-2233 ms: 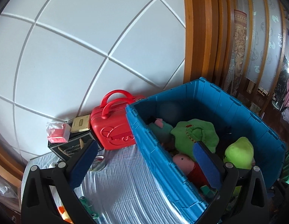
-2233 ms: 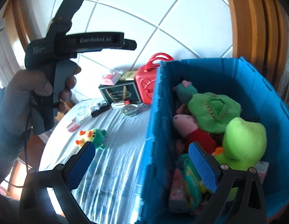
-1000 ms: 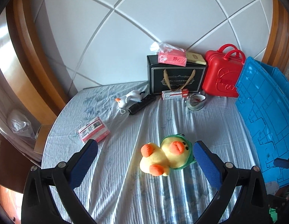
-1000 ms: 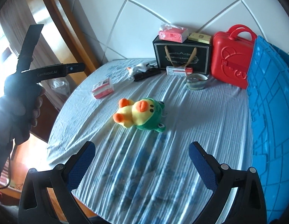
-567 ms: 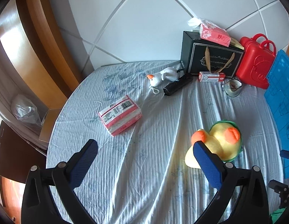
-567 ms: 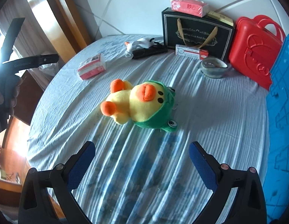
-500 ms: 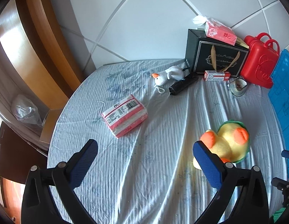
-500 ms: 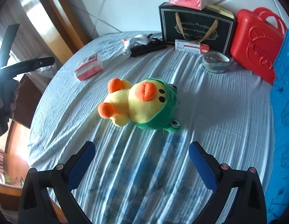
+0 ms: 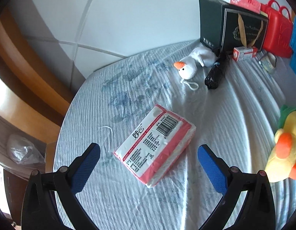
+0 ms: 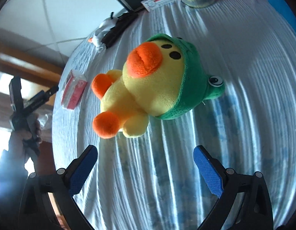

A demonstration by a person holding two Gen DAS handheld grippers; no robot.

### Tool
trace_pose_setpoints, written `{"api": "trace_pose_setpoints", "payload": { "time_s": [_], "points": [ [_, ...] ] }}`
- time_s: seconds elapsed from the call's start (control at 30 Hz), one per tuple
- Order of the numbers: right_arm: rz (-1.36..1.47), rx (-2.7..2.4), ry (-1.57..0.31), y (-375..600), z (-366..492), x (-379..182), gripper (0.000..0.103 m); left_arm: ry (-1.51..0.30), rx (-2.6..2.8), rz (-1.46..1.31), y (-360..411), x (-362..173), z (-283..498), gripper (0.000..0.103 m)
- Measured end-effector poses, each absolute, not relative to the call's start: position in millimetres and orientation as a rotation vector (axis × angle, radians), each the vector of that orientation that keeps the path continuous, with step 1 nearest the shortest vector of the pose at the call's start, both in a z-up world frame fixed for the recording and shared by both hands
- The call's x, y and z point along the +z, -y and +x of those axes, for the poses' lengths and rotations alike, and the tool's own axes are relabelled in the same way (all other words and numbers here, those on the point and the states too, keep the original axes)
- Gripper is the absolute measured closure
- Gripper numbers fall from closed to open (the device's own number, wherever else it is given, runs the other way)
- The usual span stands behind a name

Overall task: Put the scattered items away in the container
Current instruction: 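Grasp the duck-frog plush with the right gripper while the left grasps the tissue pack, then carry the duck plush with the right gripper while the left carries the tissue pack to the crate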

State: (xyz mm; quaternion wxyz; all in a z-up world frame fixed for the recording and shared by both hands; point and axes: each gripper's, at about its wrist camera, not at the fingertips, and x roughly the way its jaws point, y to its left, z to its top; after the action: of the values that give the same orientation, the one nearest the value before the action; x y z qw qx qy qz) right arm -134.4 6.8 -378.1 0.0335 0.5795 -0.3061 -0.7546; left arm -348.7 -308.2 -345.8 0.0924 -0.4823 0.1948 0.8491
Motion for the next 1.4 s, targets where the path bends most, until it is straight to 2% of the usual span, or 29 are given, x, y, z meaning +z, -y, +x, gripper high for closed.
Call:
{"api": "trace_pose_setpoints", "payload": {
  "time_s": [0.13, 0.3, 0.5, 0.7, 0.83, 0.9, 0.97, 1.03, 1.4],
  "points": [
    [1.764, -2.324, 1.181, -3, -155, -398, 0.001, -0.66, 2.47, -1.409, 305, -366, -363, 0.0],
    [1.723, -2.325, 1.502, 0, -175, -405, 0.001, -0.642, 2.448, -1.447, 312, -383, -376, 0.0],
    [1.721, -2.25, 1.677, 15, -202, -422, 0.0, -0.599, 2.419, -1.499, 311, -397, -384, 0.0],
    [1.77, -2.391, 1.36, 34, -240, -420, 0.0, -0.571, 2.435, -1.542, 304, -407, -377, 0.002],
    [1.818, -2.398, 1.234, 42, -250, -428, 0.001, -0.455, 2.495, -1.564, 311, -401, -374, 0.018],
    [1.816, -2.425, 1.147, 46, -253, -424, 0.008, -0.389, 2.517, -1.588, 316, -397, -373, 0.022],
    [1.793, -2.459, 1.068, 49, -255, -417, 0.024, -0.334, 2.534, -1.604, 321, -394, -370, 0.023],
    [1.77, -2.482, 0.97, 56, -257, -406, 0.03, -0.295, 2.554, -1.618, 325, -391, -364, 0.024],
    [1.734, -2.516, 0.716, 88, -246, -368, 0.034, -0.202, 2.639, -1.631, 339, -365, -330, 0.025]
  ]
}}
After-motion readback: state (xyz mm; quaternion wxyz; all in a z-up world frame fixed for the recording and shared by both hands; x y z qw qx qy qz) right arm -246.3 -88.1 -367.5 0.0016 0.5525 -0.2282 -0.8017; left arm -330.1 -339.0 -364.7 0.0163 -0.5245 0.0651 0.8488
